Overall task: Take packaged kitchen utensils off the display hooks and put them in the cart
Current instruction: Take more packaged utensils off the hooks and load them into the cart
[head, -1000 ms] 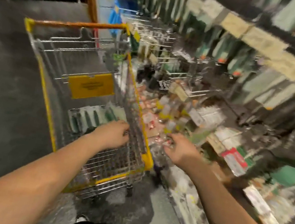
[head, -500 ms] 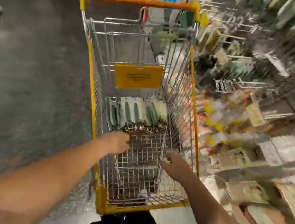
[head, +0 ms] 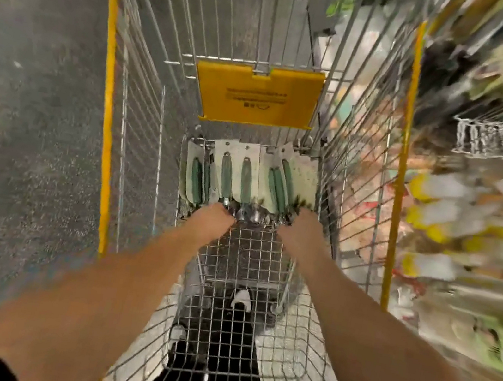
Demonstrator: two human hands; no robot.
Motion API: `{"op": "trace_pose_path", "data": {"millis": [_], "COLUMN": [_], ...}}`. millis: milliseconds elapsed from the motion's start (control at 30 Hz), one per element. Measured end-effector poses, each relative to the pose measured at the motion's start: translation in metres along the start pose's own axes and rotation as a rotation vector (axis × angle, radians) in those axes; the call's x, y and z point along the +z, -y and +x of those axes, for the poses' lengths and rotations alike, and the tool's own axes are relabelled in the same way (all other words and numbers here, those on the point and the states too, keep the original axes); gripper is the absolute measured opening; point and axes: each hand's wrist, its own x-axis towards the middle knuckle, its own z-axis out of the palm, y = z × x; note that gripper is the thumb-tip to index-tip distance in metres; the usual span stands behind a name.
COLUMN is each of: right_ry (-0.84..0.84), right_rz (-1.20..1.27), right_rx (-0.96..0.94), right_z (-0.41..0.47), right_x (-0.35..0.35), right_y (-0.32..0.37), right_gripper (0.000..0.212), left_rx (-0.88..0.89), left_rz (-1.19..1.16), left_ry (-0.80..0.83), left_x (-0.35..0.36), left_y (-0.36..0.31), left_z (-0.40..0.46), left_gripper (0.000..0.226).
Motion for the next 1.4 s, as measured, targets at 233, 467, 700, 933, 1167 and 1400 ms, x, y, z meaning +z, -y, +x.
{"op": "trace_pose_path", "data": {"millis": [233,467,700,933,1167,1400], "right_ry": [-0.114,-0.147,-0.251,-0.241,-0.183,-0.082], "right_rz": [-0.029,-0.088,-0.108,0.172,0.186,0.32], "right_rx": [0.01,0.065,0.027,-0.012,-0.024,0.069], "right_z": [0.083,0.137,0.152,0.152,0.15,0.146], "right_x": [0.028,0.049,0.057,0.067,0.068,0.062], "right_y": [0.011,0.018,0.013,0.009,0.006,-0.002], "right_gripper": [0.09,0.095,0.075,0.056,0.067,0.054], "left_rx": [-0.057,-0.2,-0.282,-0.149,-0.077,-0.09], "left_rz": [-0.044,-0.086,-0.077,0.122,0.201,0.117], "left_ry": [-0.098,-0.2,-0.339,-0.385,-0.415,-0.368], "left_x": [0.018,0.027,0.04,0.056,0.064,0.068], "left_y": [-0.009,-0.014,-0.022,-0.02,-0.022,-0.022], "left_z": [0.084,0.148,0.166,0.164,0.157,0.149], "left_gripper": [0.046,0.096,0.107,0.114,0.11,0.103]}}
